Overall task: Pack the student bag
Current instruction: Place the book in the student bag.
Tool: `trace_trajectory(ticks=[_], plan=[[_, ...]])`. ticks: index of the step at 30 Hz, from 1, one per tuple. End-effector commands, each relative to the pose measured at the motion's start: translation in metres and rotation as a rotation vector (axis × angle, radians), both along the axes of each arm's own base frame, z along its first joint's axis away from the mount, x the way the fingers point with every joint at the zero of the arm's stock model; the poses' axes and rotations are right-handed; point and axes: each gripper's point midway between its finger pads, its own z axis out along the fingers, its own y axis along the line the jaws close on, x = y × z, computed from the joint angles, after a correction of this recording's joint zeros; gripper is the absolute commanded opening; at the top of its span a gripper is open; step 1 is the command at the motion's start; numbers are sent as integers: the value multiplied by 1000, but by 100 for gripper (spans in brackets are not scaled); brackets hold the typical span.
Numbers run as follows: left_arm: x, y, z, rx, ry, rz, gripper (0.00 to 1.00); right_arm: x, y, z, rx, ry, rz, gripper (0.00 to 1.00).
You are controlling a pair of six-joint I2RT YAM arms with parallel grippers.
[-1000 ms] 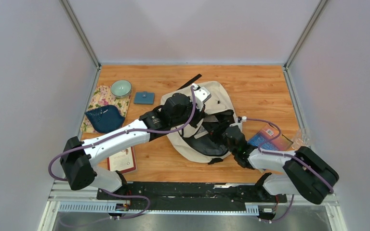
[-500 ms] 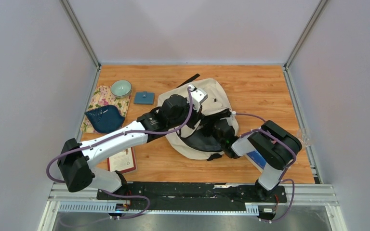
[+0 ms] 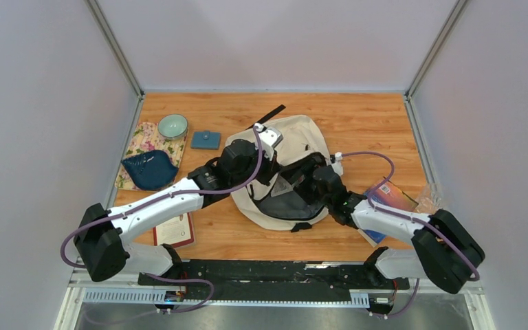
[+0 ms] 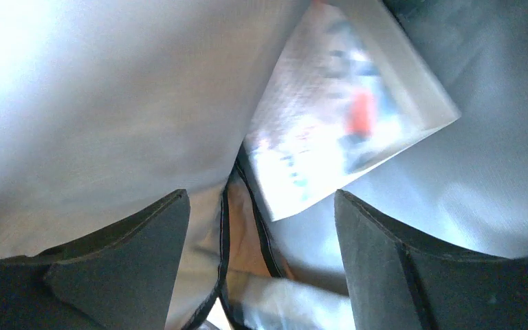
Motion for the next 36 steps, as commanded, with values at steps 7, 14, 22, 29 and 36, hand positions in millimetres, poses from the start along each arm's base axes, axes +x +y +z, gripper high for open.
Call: trace_trajectory(ticks=[7, 14, 22, 29, 36], plan=[[0, -4, 24, -103, -16, -2, 0, -31, -20, -18, -82, 78, 30, 64], [-2, -5, 30, -114, -18, -12, 0, -15, -7, -26, -94, 88, 32, 8], [-4, -6, 21, -100, 7, -17, 0, 26, 28, -20, -117, 48, 59, 4], [-5, 1, 3, -62, 32, -2, 0, -7, -2, -26, -207, 66, 89, 26], [-3, 3, -13, -64, 79, 13, 0, -67, -71, -4, -240, 68, 15, 51]])
